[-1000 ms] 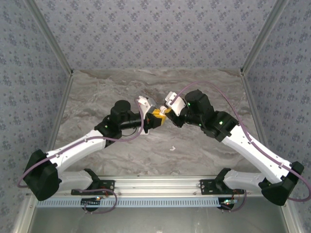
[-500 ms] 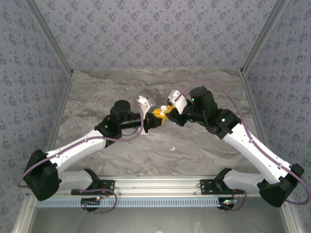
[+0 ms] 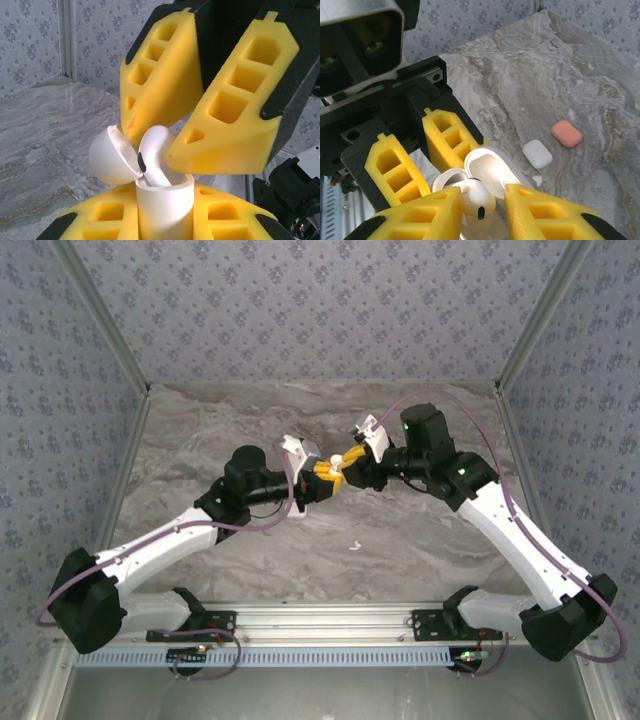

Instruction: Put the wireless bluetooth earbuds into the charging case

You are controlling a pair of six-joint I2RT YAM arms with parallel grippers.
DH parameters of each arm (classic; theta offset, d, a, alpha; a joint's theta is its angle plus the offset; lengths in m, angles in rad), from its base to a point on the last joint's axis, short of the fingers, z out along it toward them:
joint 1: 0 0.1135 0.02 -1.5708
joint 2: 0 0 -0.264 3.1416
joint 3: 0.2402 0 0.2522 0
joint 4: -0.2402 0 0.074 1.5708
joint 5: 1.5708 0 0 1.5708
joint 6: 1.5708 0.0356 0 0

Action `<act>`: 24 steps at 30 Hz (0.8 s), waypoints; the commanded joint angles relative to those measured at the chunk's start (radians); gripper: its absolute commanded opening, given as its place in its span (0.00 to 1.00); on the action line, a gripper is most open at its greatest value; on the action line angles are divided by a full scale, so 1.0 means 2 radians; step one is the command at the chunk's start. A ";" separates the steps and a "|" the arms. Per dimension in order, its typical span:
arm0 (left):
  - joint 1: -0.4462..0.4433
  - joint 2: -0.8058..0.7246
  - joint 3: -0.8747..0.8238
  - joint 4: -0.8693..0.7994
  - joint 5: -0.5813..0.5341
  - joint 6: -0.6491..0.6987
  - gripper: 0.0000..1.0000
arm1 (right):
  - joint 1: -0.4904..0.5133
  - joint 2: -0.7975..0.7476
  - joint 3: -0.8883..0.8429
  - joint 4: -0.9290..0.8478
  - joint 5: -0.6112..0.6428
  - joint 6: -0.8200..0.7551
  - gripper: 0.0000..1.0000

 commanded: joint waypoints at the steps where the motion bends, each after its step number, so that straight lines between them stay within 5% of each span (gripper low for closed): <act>1: -0.003 -0.001 0.009 0.071 0.015 -0.006 0.00 | -0.003 0.007 0.014 -0.007 -0.060 0.025 0.36; 14: -0.002 -0.006 -0.019 0.123 -0.025 -0.014 0.00 | -0.070 -0.041 0.011 0.016 -0.052 0.111 0.54; 24: 0.009 -0.036 -0.025 0.118 -0.051 0.008 0.00 | -0.107 -0.057 -0.025 -0.109 0.100 0.127 0.55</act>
